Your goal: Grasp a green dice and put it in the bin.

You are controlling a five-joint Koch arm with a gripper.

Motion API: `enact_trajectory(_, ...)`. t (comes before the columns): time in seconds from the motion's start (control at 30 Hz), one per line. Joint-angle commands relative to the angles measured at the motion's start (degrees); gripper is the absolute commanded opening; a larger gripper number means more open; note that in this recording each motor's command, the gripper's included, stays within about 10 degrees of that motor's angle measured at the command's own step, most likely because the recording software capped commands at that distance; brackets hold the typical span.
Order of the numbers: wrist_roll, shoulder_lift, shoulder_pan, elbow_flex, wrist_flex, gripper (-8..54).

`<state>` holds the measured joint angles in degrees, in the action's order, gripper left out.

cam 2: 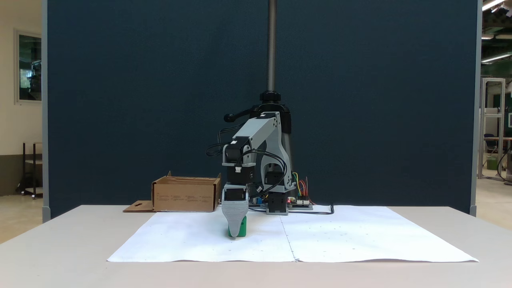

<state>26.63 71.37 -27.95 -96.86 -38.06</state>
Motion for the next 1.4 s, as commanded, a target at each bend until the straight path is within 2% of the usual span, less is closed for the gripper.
enact_trajectory(0.0,-3.43,0.79,-0.35,2.02,1.23,32.7)
enact_trajectory(0.13,-3.43,0.79,-0.35,2.02,1.23,27.9)
enact_trajectory(0.4,-3.34,0.79,-0.35,2.02,1.23,12.2)
enact_trajectory(0.63,-4.13,2.37,-0.97,2.11,2.02,12.2)
enact_trajectory(1.13,-30.41,26.19,-13.27,3.43,4.75,12.2)
enact_trajectory(1.17,-34.7,27.51,-16.0,3.52,7.29,12.2)
enact_trajectory(1.37,-46.39,26.19,-26.19,10.9,11.78,12.2)
